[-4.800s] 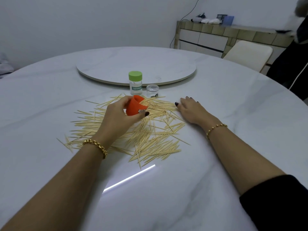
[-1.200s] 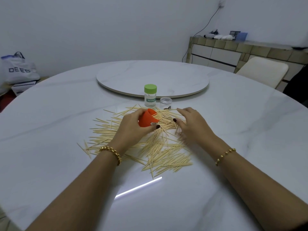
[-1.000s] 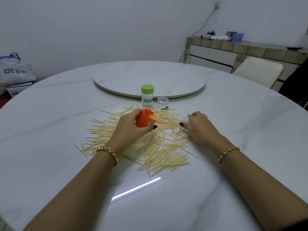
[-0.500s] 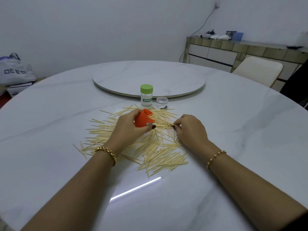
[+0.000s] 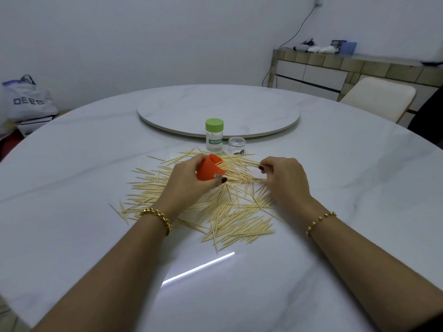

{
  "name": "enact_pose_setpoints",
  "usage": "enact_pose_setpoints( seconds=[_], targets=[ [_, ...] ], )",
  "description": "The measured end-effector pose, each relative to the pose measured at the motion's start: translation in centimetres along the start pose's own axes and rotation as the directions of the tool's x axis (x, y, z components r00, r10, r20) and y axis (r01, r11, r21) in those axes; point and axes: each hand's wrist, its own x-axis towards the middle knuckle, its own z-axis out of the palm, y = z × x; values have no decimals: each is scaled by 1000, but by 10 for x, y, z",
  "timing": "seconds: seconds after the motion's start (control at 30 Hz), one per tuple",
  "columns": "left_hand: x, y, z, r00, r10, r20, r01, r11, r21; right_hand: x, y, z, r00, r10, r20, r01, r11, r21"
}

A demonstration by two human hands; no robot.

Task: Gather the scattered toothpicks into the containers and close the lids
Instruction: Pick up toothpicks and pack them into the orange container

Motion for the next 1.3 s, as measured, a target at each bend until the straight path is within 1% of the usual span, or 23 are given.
enact_pose_setpoints(
  seconds=[0.1, 0.23, 0.37, 0.47, 0.63, 0.73, 0.97, 1.03, 1.13, 1.2, 1.3],
  targets=[
    [0, 0, -1, 1000, 4, -2, -4, 1000, 7, 0, -5, -2, 995, -77, -60, 82, 994, 72],
    [-1, 2, 0, 1000, 7, 13, -7, 1000, 21, -3, -15, -2, 967, -210, -144, 225, 969, 99],
    [-1, 5, 0, 1000, 16, 13, -17, 999, 28, -5, -23, -1, 944, -284, -170, 305, 946, 110],
    [-2, 5, 1, 1000, 19, 9, -19, 1000, 24, -7, -28, 0, 923, -335, -188, 355, 931, 86],
    [-3, 8, 4, 999, 44, 17, -45, 999, 27, -7, -33, 2, 911, -388, -138, 389, 921, -19],
    [-4, 11, 5, 998, 55, 30, -56, 998, 30, -5, -34, 3, 907, -402, -129, 398, 916, -54],
    [-5, 12, 7, 997, 56, 48, -56, 998, 8, -7, -40, 2, 887, -455, -84, 454, 890, -22],
    [-5, 11, 7, 997, 50, 50, -50, 999, 6, -6, -40, 1, 895, -434, -105, 438, 899, 16],
    [-4, 11, 5, 998, 39, 42, -39, 999, 2, -3, -35, -1, 925, -349, -150, 363, 928, 83],
    [-4, 11, 5, 999, 32, 38, -32, 999, 4, -1, -33, -3, 948, -272, -167, 301, 934, 191],
    [-5, 12, 5, 999, 25, 44, -25, 1000, 11, 0, -34, -10, 979, -134, -155, 184, 909, 373]
  ],
)
